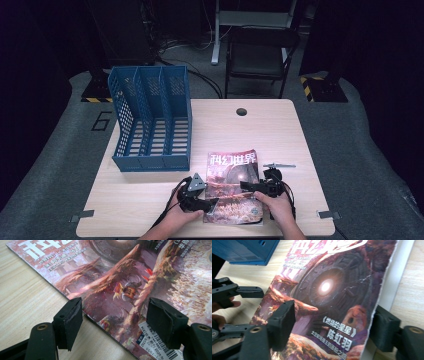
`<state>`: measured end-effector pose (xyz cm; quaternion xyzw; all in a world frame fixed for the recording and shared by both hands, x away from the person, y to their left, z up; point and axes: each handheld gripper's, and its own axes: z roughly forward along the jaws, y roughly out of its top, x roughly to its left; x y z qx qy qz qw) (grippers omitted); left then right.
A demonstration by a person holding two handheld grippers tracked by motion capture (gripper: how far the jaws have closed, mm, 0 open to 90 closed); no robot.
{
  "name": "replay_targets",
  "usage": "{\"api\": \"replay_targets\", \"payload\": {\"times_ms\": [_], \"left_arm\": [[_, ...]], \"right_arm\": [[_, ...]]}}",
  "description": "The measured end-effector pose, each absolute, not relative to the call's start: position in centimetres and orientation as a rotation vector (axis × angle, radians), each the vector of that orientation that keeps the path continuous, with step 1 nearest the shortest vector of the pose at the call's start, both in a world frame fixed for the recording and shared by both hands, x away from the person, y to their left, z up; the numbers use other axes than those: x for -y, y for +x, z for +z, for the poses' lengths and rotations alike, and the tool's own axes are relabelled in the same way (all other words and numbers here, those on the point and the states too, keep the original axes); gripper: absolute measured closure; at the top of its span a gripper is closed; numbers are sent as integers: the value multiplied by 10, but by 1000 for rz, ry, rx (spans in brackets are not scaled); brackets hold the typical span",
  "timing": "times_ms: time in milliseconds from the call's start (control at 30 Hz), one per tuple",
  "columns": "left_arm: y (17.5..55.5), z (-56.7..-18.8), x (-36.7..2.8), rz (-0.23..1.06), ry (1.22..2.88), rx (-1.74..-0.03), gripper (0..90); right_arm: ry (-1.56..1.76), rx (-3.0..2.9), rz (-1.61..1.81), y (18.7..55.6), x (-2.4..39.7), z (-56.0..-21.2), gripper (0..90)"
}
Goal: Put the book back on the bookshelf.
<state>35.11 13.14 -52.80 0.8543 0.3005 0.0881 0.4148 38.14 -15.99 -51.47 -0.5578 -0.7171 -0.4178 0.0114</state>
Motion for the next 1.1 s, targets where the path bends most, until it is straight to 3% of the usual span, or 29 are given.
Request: {"api": "replay_targets", "payload": {"times_ms": [433, 1100], "left_arm": [[352, -529, -132, 225, 2143, -745, 290], [352, -529, -131, 234, 2136, -750, 290]], "right_arm": [[-1732, 2233, -1258, 382, 168, -516, 587], [-1719, 2230, -1292, 381, 172, -515, 770]]}}
